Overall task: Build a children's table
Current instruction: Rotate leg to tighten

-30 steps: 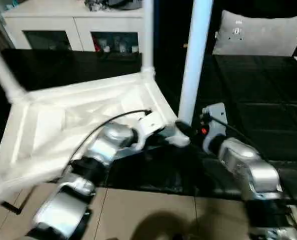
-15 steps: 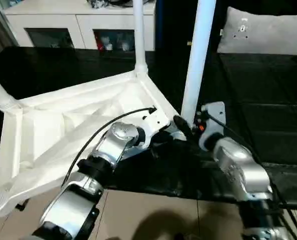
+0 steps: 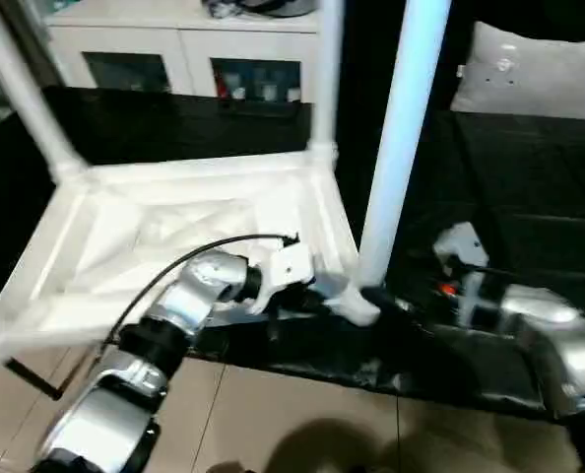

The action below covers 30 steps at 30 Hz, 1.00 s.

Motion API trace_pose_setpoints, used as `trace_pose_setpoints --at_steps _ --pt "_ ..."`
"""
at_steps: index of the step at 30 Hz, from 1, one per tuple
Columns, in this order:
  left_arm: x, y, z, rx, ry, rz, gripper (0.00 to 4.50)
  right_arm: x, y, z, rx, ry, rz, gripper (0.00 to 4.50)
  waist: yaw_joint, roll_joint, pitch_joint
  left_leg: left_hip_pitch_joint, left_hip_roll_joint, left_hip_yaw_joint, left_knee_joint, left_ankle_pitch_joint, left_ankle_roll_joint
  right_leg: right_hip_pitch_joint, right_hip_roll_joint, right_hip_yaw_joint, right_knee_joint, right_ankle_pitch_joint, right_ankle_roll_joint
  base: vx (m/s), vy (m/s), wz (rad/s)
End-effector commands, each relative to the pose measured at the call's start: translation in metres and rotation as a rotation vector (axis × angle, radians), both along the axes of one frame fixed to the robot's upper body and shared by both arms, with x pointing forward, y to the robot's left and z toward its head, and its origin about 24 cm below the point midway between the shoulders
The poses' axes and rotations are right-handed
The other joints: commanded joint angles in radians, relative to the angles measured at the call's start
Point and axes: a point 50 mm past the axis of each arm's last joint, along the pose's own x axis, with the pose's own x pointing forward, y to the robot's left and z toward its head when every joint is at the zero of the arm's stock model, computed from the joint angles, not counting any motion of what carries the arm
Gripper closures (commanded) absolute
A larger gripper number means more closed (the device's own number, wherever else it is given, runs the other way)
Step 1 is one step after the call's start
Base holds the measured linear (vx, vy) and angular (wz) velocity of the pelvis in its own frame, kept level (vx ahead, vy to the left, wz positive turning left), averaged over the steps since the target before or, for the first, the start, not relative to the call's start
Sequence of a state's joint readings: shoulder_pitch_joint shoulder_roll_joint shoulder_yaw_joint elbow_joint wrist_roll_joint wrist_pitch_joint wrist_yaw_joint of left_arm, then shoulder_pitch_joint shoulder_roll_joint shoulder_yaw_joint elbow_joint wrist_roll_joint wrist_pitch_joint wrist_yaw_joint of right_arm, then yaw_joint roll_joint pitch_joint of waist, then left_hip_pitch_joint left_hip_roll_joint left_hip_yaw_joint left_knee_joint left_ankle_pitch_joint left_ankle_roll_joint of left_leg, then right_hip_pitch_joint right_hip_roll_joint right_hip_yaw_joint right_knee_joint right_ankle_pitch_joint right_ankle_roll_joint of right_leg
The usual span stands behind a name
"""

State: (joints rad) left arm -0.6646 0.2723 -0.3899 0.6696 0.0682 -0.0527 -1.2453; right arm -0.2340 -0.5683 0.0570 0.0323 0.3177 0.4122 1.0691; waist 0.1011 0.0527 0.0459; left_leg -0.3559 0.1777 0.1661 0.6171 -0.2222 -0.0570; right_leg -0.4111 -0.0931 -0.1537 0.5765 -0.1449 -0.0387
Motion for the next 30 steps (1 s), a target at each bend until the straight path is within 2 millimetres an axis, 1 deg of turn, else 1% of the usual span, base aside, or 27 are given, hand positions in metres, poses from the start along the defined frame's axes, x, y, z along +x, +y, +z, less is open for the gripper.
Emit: trace_pose_setpoints --at_steps 1,3,4,5,6,8,9,12,14,16,18,19,22,23,25,26,28,30 --pt "-0.005 -0.009 0.011 -0.011 -0.041 -0.126 4.50 -0.005 0.005 0.002 -0.001 0.018 0.087 0.01 0.003 -0.022 -0.074 -0.005 0.050 -0.012 -0.066 -0.074 0.129 0.072 -0.072 0.061 -0.077 -0.365 -0.070 0.000 0.000 0.00" --pt "-0.009 -0.008 0.012 -0.004 -0.031 -0.176 4.50 -0.008 0.006 0.004 0.001 0.017 0.157 0.01 0.007 -0.025 -0.075 -0.006 0.049 -0.012 -0.066 -0.072 0.124 0.073 -0.073 0.060 -0.077 -0.371 -0.071 0.000 0.000 0.00" --pt "-0.011 -0.008 0.012 -0.003 -0.025 -0.200 4.50 -0.010 0.007 0.004 0.003 0.019 0.192 0.01 0.009 -0.027 -0.074 -0.006 0.051 -0.012 -0.066 -0.068 0.124 0.073 -0.073 0.061 -0.077 -0.370 -0.070 0.000 0.000 0.00" --pt "-0.015 -0.008 0.011 -0.002 -0.015 -0.230 4.50 -0.012 0.008 0.003 0.007 0.029 0.229 0.01 0.013 -0.028 -0.075 -0.006 0.053 -0.012 -0.066 -0.064 0.126 0.072 -0.075 0.062 -0.074 -0.361 -0.075 0.000 0.000 0.00" --pt "-0.015 -0.008 0.011 -0.002 -0.014 -0.232 4.50 -0.012 0.008 0.003 0.007 0.030 0.231 0.28 0.014 -0.027 -0.075 -0.006 0.054 -0.012 -0.066 -0.065 0.126 0.071 -0.075 0.062 -0.074 -0.359 -0.078 0.000 0.000 0.00" --pt "-0.018 -0.008 0.011 0.003 -0.008 -0.261 4.50 -0.015 0.009 0.002 0.020 0.056 0.267 0.35 0.020 -0.029 -0.075 -0.004 0.055 -0.012 -0.067 -0.063 0.128 0.069 -0.073 0.062 -0.074 -0.361 -0.081 0.000 0.000 0.00" --pt "-0.019 -0.008 0.011 0.003 -0.003 -0.274 4.50 -0.017 0.011 0.001 0.029 0.069 0.280 0.41 0.022 -0.028 -0.074 -0.003 0.056 -0.012 -0.067 -0.065 0.127 0.069 -0.074 0.063 -0.075 -0.365 -0.080 0.000 0.000 0.00" --pt "-0.021 -0.008 0.012 -0.001 0.000 -0.291 4.50 -0.019 0.013 0.000 0.044 0.102 0.308 0.79 0.026 -0.028 -0.072 -0.002 0.054 -0.012 -0.069 -0.076 0.113 0.068 -0.074 0.062 -0.079 -0.393 -0.069 0.000 0.000 0.00" --pt "-0.022 -0.008 0.012 0.001 0.000 -0.298 4.50 -0.019 0.013 -0.001 0.045 0.119 0.316 0.83 0.028 -0.027 -0.071 -0.001 0.054 -0.012 -0.070 -0.082 0.108 0.068 -0.074 0.062 -0.082 -0.408 -0.062 0.000 0.000 0.00" --pt "-0.023 -0.008 0.012 0.003 0.002 -0.304 4.50 -0.018 0.012 -0.003 0.048 0.128 0.318 1.11 0.031 -0.028 -0.072 -0.002 0.051 -0.011 -0.069 -0.084 0.100 0.069 -0.073 0.061 -0.083 -0.421 -0.049 0.000 0.000 0.00" --pt "-0.023 -0.008 0.012 0.005 0.003 -0.307 4.50 -0.019 0.012 -0.003 0.051 0.135 0.320 1.22 0.032 -0.027 -0.072 -0.001 0.052 -0.012 -0.070 -0.083 0.098 0.068 -0.073 0.060 -0.084 -0.419 -0.047 0.000 0.000 0.00" --pt "-0.023 -0.008 0.012 0.005 0.004 -0.309 4.50 -0.019 0.012 -0.004 0.051 0.138 0.322 1.25 0.033 -0.028 -0.072 -0.001 0.050 -0.011 -0.069 -0.081 0.097 0.069 -0.072 0.060 -0.084 -0.419 -0.045 0.000 0.000 0.00" --pt "-0.024 -0.007 0.012 0.008 0.006 -0.312 4.50 -0.021 0.012 -0.004 0.060 0.156 0.323 1.66 0.034 -0.026 -0.073 -0.001 0.052 -0.012 -0.070 -0.079 0.096 0.069 -0.072 0.060 -0.083 -0.415 -0.044 0.000 0.000 0.00" --pt "-0.024 -0.007 0.012 0.009 0.006 -0.312 4.50 -0.021 0.012 -0.004 0.061 0.159 0.321 1.66 0.034 -0.027 -0.073 -0.001 0.052 -0.012 -0.070 -0.080 0.096 0.068 -0.071 0.060 -0.084 -0.415 -0.044 0.000 0.000 0.00" --pt "-0.023 -0.008 0.012 0.005 -0.001 -0.307 4.50 -0.021 0.012 -0.005 0.067 0.165 0.311 1.94 0.034 -0.027 -0.072 -0.002 0.050 -0.012 -0.070 -0.079 0.097 0.069 -0.071 0.059 -0.084 -0.414 -0.042 0.000 0.000 0.00" --pt "-0.023 -0.008 0.012 -0.003 -0.006 -0.296 4.50 -0.020 0.013 -0.005 0.085 0.173 0.299 1.94 0.034 -0.027 -0.073 -0.002 0.051 -0.012 -0.070 -0.076 0.096 0.070 -0.071 0.059 -0.084 -0.412 -0.042 0.000 0.000 0.00" --pt "-0.022 -0.009 0.012 -0.015 -0.007 -0.271 4.50 -0.022 0.017 -0.004 0.107 0.181 0.296 2.11 0.034 -0.026 -0.073 -0.002 0.051 -0.012 -0.069 -0.078 0.095 0.068 -0.071 0.059 -0.084 -0.411 -0.043 0.000 0.000 0.00" --pt "-0.020 -0.011 0.012 -0.028 -0.006 -0.245 4.50 -0.023 0.021 -0.005 0.122 0.180 0.285 2.30 0.034 -0.027 -0.071 -0.002 0.048 -0.011 -0.070 -0.086 0.089 0.069 -0.071 0.057 -0.089 -0.431 -0.033 0.000 0.000 0.00"
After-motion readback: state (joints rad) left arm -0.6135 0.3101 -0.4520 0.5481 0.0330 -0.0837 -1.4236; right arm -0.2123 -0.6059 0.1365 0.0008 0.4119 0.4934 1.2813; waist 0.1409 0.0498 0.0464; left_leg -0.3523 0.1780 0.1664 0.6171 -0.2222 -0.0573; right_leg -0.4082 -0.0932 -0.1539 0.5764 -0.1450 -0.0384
